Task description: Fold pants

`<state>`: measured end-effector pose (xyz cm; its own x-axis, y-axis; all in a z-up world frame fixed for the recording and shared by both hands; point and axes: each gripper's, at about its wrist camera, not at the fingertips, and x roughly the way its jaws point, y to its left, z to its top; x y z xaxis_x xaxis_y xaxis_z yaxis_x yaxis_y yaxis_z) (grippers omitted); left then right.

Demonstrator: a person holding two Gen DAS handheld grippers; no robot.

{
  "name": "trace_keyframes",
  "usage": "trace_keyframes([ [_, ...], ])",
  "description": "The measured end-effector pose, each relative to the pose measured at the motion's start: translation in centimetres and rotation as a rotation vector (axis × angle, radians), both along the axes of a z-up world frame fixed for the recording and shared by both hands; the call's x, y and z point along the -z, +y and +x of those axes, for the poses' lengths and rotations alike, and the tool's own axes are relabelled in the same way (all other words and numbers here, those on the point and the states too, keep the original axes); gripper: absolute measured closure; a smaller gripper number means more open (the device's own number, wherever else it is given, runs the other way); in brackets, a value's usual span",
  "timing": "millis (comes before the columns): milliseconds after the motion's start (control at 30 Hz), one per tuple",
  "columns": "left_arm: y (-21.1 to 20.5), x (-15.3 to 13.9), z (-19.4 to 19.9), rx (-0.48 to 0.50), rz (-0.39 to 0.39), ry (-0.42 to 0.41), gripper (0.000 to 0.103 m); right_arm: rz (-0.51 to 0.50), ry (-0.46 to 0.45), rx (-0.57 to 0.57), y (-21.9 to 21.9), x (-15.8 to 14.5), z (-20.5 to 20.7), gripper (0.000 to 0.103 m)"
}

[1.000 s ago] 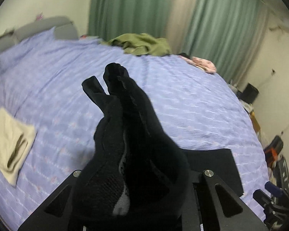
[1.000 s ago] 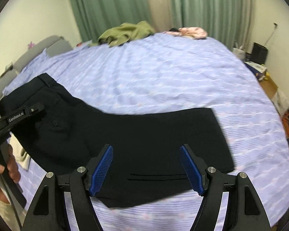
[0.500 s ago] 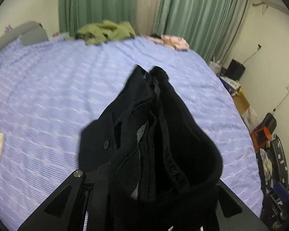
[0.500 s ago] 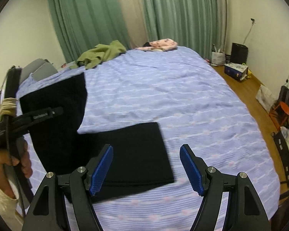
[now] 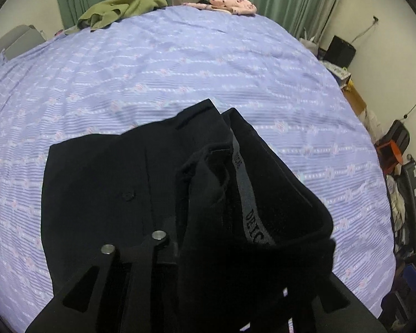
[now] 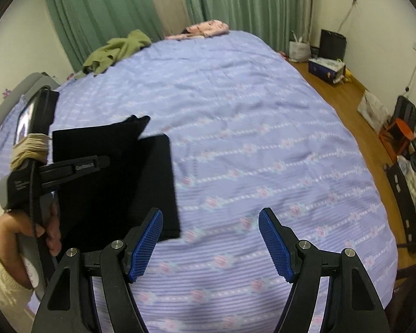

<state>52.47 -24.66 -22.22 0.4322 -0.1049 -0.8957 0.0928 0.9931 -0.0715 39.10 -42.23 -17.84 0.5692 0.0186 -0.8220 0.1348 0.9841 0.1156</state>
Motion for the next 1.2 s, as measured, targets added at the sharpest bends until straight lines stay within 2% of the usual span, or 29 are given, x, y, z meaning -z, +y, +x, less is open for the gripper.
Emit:
trace_keyframes([
  [33,-0.3,-0.1,-0.2,0.014,-0.031,0.013,0.062,0.006,0.006,0.013,-0.6,0.3,-0.2,0.03],
  [67,-0.5,-0.4,-0.4,0.037,-0.086,0.024,0.039,0.012,0.011,0.023,-1.1,0.5,-0.2,0.03],
  [100,-1.0,-0.7,-0.7,0.049,-0.114,0.03,0.025,0.017,0.016,0.034,-1.5,0.6,-0.2,0.03],
  [200,-1.5,-3.2,-2.2,0.072,-0.13,-0.013,0.021,0.024,0.023,0.074,-2.6,0.7,-0.3,0.03],
  [300,0.7,-5.5,-4.2,0.076,-0.168,-0.071,0.014,0.045,0.013,0.084,-2.8,0.2,-0.1,0.03],
  [333,1.6,-5.8,-4.6,0.065,-0.156,-0.085,0.013,0.056,0.003,0.071,-2.5,0.0,0.3,0.03],
  [433,5.5,-5.6,-5.3,0.018,-0.024,-0.125,0.013,0.087,-0.016,0.011,-1.0,-0.1,1.7,0.03],
  [500,7.6,-4.7,-5.1,-0.008,0.047,-0.119,0.013,0.101,-0.036,-0.061,0.8,0.4,3.4,0.03],
  [600,11.7,-2.9,-4.8,-0.071,0.101,-0.093,0.013,0.11,-0.039,-0.162,3.5,1.8,6.0,0.03],
  [733,15.2,-0.8,-4.4,-0.143,0.12,-0.069,0.013,0.112,-0.007,-0.267,6.6,4.6,10.1,0.031],
  [833,16.4,0.9,-3.9,-0.168,0.12,-0.043,0.013,0.116,0.029,-0.296,8.0,6.6,12.5,0.034],
  [1100,16.1,2.0,-2.6,-0.153,0.067,-0.028,0.013,0.165,0.132,-0.251,8.6,11.0,16.7,0.037],
  [1167,16.0,1.9,-2.7,-0.149,0.055,-0.029,0.013,0.215,0.172,-0.233,8.4,11.9,17.2,0.057],
  [1200,16.0,1.8,-2.8,-0.149,0.051,-0.03,0.013,0.241,0.174,-0.227,8.3,11.7,17.0,0.057],
])
